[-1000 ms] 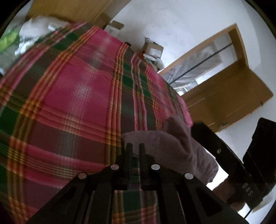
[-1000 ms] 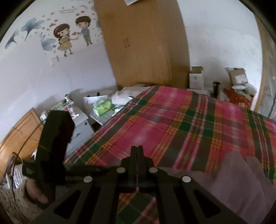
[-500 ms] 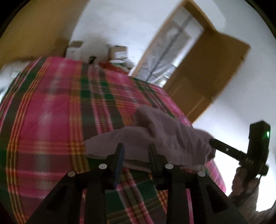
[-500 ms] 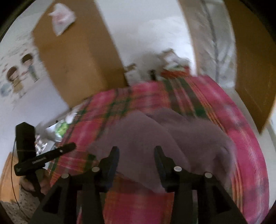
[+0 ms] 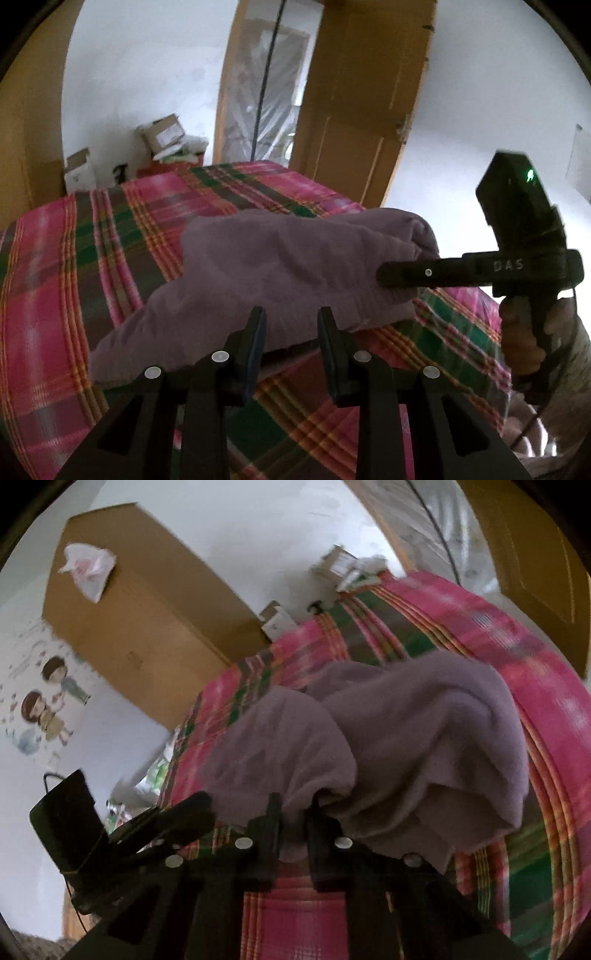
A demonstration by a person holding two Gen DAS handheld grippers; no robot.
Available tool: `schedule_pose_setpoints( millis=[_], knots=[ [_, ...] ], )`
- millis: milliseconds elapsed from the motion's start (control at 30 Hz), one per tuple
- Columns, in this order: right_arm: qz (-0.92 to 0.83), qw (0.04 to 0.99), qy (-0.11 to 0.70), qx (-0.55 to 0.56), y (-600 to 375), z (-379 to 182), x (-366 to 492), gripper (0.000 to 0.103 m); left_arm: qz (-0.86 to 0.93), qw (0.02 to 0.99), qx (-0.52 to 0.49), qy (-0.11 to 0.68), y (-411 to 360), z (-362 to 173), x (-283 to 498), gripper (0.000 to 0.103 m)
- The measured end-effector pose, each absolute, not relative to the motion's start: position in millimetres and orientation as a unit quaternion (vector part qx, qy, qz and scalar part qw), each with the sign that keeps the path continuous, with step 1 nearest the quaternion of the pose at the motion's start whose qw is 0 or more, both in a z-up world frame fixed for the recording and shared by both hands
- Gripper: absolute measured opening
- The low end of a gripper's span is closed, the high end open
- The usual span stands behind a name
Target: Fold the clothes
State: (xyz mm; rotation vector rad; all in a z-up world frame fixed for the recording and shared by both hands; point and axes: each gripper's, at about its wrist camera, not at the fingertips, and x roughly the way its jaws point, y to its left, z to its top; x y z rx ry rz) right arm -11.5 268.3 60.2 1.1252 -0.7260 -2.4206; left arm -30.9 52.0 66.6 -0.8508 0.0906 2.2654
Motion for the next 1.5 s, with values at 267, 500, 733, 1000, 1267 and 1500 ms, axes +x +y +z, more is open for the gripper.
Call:
schedule_pose_setpoints(
  millis=[267,500,733,1000,1267,1500],
  knots=[
    [-0.818,0.262,-0.348,0.375,263.5,73.9,-36.2,0.012,0.879,0.371,-0.294,0.044,65.0,72.9,-20.0,0.029],
    [-0.801,0.301,-0.367,0.364,239.6,86.8,-62.8,0.012,0.902,0.334,-0.271,0.023,58.4,84.4,-24.1,0.029],
    [-0.803,0.319,-0.348,0.364,222.5,94.1,-69.7,0.012,0.911,0.298,-0.284,-0.023,57.7,90.8,-46.2,0.029],
    [-0.803,0.312,-0.348,0.370,224.3,87.5,-75.4,0.012,0.890,0.340,-0.296,-0.063,50.1,84.7,-42.8,0.030],
    [-0.793,0.332,-0.345,0.377,214.9,83.2,-71.2,0.012,0.893,0.304,-0.324,-0.069,56.2,80.9,-57.1,0.041],
    [-0.791,0.334,-0.342,0.382,215.8,81.6,-65.9,0.013,0.872,0.263,-0.388,-0.138,43.3,64.5,-83.3,0.032]
  ],
)
